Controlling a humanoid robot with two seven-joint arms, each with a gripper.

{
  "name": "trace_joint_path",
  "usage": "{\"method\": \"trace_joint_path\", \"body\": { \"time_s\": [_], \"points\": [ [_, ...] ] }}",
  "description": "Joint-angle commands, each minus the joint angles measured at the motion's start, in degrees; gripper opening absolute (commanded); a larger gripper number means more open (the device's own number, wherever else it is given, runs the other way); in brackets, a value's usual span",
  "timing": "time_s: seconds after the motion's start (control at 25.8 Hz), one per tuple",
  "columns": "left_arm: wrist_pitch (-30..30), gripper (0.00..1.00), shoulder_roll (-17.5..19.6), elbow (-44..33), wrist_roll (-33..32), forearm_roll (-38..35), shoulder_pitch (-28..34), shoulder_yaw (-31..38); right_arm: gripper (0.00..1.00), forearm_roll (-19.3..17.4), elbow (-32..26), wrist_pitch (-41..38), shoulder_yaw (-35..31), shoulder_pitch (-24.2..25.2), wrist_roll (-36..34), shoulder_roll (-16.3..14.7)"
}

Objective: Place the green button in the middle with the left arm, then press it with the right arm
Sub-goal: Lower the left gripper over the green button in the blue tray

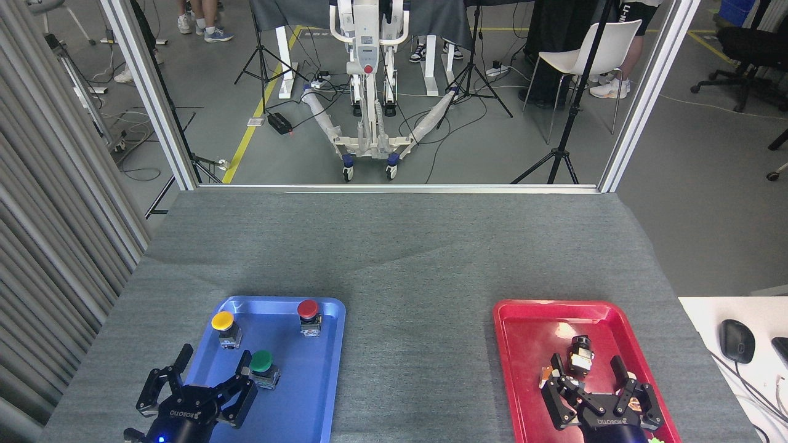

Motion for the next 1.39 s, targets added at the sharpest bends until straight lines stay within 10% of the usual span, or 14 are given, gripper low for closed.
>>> {"method": "trace_joint_path", "body": {
  "time_s": [0.0, 1.36],
  "points": [
    [-1.28, 1.00, -0.12, -0.02, -0.04, 0.00, 0.00, 0.24, 1.00, 0.10, 0.00, 0.66, 0.16, -0.37, -0.18, 0.01],
    [-1.80, 0.99, 2.69, 7.53, -6.63, -0.18, 0.88, -3.54, 1.00, 0.10, -1.49, -0.22, 0.86, 2.71, -0.01, -0.25]
  ]
}}
